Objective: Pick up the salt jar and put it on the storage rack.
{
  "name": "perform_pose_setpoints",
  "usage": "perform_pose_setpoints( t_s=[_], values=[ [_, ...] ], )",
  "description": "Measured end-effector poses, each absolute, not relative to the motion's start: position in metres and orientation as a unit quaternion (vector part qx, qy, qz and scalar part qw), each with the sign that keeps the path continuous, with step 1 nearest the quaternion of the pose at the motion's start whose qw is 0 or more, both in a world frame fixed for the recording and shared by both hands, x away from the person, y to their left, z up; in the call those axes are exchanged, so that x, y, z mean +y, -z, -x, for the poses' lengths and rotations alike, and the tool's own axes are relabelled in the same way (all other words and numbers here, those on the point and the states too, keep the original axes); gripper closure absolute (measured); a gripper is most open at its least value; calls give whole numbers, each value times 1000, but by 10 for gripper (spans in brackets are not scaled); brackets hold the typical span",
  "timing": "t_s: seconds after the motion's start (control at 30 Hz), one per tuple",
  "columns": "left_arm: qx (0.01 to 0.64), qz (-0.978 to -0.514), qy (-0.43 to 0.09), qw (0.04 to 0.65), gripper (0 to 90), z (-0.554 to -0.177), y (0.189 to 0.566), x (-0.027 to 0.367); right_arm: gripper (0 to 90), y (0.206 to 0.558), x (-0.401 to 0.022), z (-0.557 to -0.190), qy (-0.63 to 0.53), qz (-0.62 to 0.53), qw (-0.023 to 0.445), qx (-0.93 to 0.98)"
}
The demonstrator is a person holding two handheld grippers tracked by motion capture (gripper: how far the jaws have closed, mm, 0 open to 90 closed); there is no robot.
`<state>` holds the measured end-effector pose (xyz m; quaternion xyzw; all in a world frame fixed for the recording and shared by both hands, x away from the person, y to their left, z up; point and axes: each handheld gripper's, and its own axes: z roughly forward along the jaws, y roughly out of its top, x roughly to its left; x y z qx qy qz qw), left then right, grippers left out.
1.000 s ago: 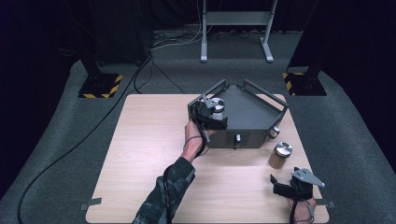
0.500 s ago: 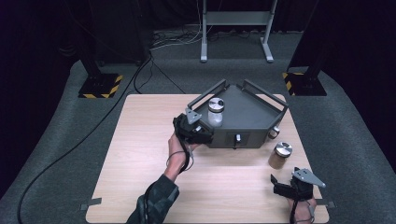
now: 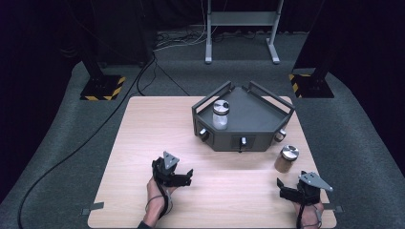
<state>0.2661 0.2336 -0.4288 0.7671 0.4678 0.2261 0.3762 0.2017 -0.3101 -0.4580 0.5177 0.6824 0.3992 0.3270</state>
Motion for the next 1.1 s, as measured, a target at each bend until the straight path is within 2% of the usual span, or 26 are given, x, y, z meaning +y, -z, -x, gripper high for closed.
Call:
perform_pose_setpoints(
  t_s=[0.13, 0.27, 0.43, 1.1],
  values=[
    [478, -772, -222, 355, 5, -257, 439, 239, 0, 457, -309, -203, -395, -518, 327, 685],
    [490, -763, -214, 363, 5, -253, 442, 247, 0, 456, -308, -203, -392, -517, 326, 687],
    [499, -771, -213, 333, 9, -260, 438, 238, 0, 456, -308, -204, -392, -518, 325, 687],
    [480, -784, -203, 338, 3, -264, 438, 243, 0, 456, -310, -204, -396, -522, 321, 684]
  ],
)
